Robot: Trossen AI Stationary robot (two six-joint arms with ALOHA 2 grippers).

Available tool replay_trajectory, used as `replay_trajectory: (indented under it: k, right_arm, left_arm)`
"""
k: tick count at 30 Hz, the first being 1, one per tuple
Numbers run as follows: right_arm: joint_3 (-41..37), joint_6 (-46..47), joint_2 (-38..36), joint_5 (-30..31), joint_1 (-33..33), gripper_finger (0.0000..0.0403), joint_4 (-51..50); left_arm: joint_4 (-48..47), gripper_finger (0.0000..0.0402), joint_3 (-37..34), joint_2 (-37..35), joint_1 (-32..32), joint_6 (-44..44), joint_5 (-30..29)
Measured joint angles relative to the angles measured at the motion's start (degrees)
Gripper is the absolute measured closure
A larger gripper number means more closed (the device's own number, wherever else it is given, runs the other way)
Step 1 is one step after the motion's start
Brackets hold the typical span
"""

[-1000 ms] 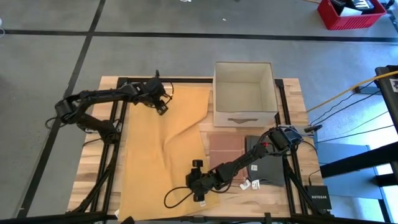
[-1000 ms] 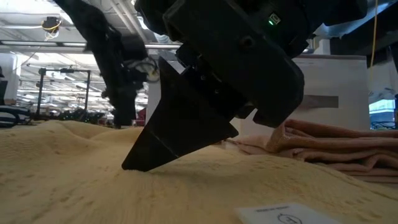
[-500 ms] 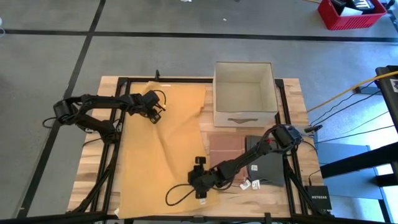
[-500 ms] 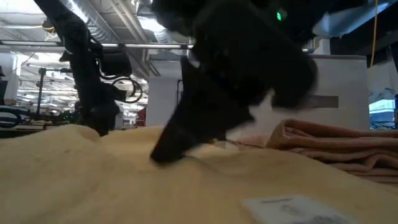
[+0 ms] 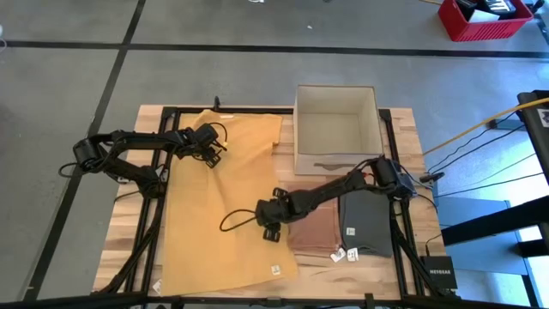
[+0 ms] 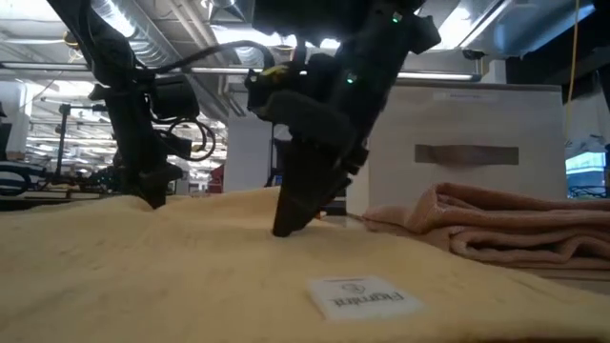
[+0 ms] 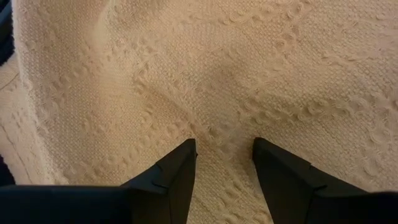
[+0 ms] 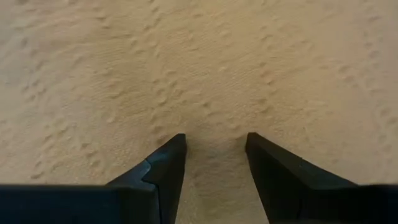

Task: Fold towel
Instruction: Fold the yellow towel

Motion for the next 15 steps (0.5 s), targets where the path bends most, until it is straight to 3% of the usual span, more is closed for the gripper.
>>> replay_trajectory:
  k: [6,15]
  right_arm:
    - [-0.04,7.11,-0.31,-3.93,4.12,0.0226,-0.23]
    - [0.97,8.01,-1.19,-0.61,4.74,0.0226,-1.17]
  left_arm:
    - [0.19,0.0245,-0.02,0.0,0.0,-0.39,0.08]
    - [0.02,0.0245,0.71,-0.64,-0.34,1.9,1.52]
